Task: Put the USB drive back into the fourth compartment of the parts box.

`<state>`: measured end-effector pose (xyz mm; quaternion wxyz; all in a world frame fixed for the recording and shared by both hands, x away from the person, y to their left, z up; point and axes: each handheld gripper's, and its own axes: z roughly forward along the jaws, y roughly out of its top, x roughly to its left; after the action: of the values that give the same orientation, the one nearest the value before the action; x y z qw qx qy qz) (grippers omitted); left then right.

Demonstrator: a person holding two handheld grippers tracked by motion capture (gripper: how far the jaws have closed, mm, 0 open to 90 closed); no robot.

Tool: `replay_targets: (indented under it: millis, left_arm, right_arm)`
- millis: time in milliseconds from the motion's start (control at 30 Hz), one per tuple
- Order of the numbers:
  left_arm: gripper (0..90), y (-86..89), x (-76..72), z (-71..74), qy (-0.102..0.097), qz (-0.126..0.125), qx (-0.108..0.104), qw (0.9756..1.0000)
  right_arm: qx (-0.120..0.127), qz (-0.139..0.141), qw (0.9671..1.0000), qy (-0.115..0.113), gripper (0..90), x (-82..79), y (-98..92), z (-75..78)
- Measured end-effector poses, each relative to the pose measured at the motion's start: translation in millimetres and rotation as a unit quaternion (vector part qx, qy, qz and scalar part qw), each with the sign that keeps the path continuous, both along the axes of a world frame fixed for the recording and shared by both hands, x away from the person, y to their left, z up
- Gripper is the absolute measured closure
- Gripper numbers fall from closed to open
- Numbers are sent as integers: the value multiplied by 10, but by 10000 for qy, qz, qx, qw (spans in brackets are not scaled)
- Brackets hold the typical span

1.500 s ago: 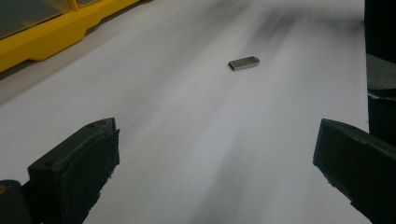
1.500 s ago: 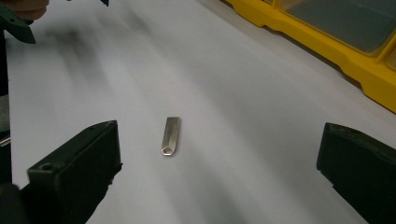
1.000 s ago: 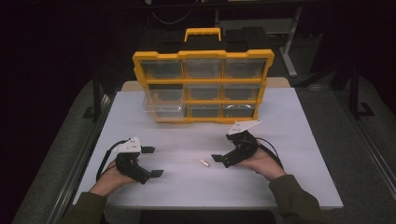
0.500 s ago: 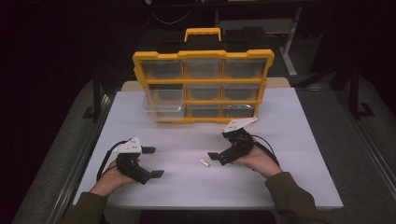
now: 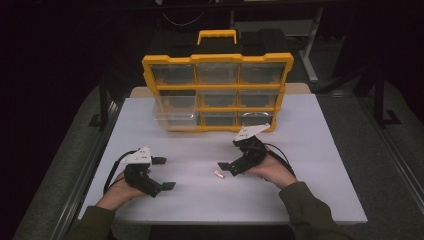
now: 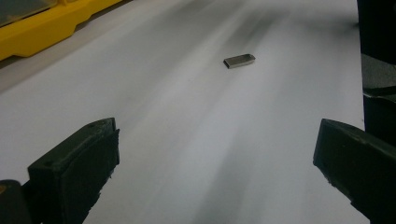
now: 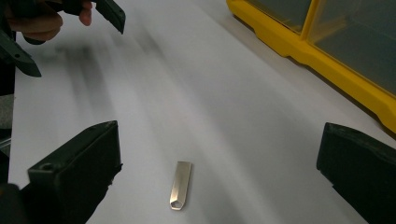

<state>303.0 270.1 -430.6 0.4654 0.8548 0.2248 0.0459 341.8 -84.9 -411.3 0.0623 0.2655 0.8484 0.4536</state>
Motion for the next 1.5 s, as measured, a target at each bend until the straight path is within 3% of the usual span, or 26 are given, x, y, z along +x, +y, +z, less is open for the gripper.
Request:
replay_targets:
  millis: [867,1300,1500]
  left_arm:
    - [0,-12,-10,-15,-4,-29,22,10000]
    - [0,-5,-16,-24,-51,-1,59,10000]
    - [0,-10,-15,-29,-69,-11,42,10000]
  right_arm:
    - [-263,167,9995,6,0,40,297,-58]
    - [-582,339,9971,364,0,17,385,-126]
    - [-682,400,9963,328,0,-5,418,-149]
